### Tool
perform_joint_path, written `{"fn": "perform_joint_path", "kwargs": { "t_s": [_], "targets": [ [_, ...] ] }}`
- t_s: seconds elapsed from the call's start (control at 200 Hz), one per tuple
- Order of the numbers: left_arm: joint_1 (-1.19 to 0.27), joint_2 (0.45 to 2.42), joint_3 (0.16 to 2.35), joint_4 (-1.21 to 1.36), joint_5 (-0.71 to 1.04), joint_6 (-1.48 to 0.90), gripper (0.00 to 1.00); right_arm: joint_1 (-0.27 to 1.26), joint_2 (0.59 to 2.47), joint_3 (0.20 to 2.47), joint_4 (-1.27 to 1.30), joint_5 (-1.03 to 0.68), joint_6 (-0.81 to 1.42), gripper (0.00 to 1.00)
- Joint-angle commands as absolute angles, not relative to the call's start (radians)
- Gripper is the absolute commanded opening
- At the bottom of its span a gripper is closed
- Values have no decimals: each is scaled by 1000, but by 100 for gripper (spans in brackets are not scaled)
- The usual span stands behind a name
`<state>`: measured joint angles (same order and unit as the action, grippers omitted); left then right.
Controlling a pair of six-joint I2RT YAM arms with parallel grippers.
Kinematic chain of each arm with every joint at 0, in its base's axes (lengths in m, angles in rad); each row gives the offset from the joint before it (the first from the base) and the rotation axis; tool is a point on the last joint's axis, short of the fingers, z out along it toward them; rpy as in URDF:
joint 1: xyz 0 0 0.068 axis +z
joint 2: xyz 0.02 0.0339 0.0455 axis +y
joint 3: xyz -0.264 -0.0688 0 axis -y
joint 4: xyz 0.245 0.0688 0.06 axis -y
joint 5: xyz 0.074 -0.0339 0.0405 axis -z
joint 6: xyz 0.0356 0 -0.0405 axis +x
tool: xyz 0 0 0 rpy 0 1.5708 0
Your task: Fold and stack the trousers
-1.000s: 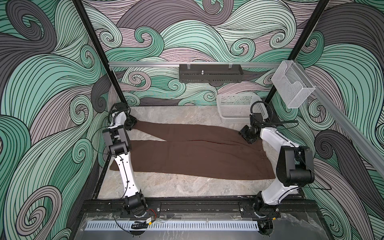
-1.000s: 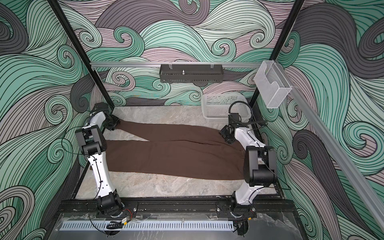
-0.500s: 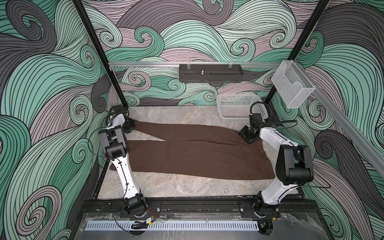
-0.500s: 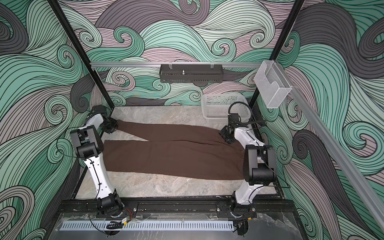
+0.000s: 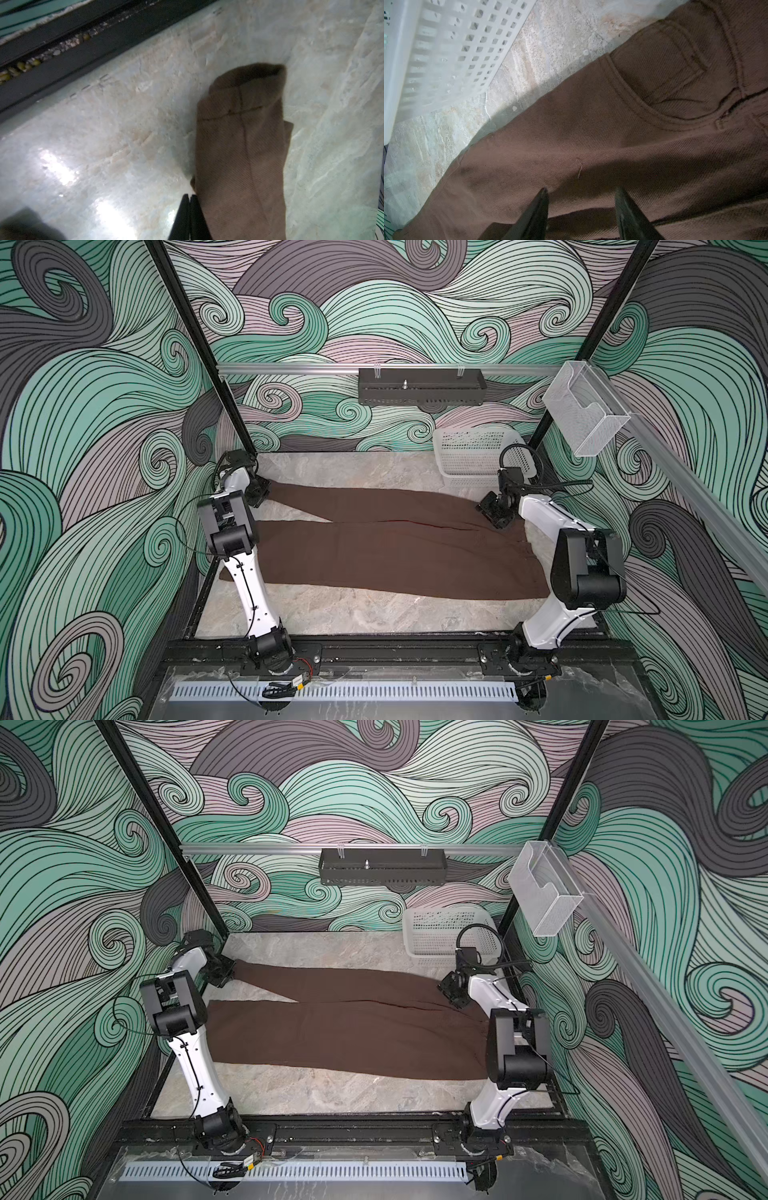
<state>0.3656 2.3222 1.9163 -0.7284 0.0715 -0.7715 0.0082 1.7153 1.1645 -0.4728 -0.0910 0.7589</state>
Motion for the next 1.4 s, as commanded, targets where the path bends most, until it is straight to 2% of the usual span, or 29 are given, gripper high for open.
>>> {"fn": "perform_joint_path", "kwargs": {
  "t_s": [0.0, 0.09, 0.255, 0.51, 0.796, 0.856, 0.921, 0.971, 1.201, 1.356, 1.396],
  "targets": [
    [378, 2318, 1924, -741, 34, -772, 5, 11, 1730, 1164, -474, -97, 746, 53],
    [382, 2312, 1909, -727, 39, -773, 6, 12, 1729, 1163, -473, -95, 746, 53],
    [377, 2350, 1963, -739, 70, -780, 20, 11, 1728, 1163, -474, -95, 745, 53],
    [357, 2414, 2071, -773, 86, -776, 23, 11, 1734, 1166, -471, -94, 746, 53],
    [345, 2426, 2061, -768, 96, -772, 23, 11, 1744, 1167, -469, -96, 746, 53],
    [345, 2417, 2048, -761, 93, -769, 26, 12, 1744, 1167, -469, -94, 744, 53],
    [345, 2417, 2048, -764, 83, -762, 34, 11, 1741, 1164, -470, -91, 744, 53],
    [345, 2419, 2047, -762, 79, -759, 35, 11, 1743, 1164, -467, -95, 744, 53],
    [331, 2497, 2183, -789, 85, -770, 19, 11, 1749, 1163, -465, -97, 744, 53],
    [325, 2510, 2261, -802, 78, -773, 0, 11, 1739, 1161, -471, -97, 744, 53],
    [324, 2492, 2259, -799, 76, -773, 0, 11, 1735, 1161, -474, -98, 743, 53]
  ]
}}
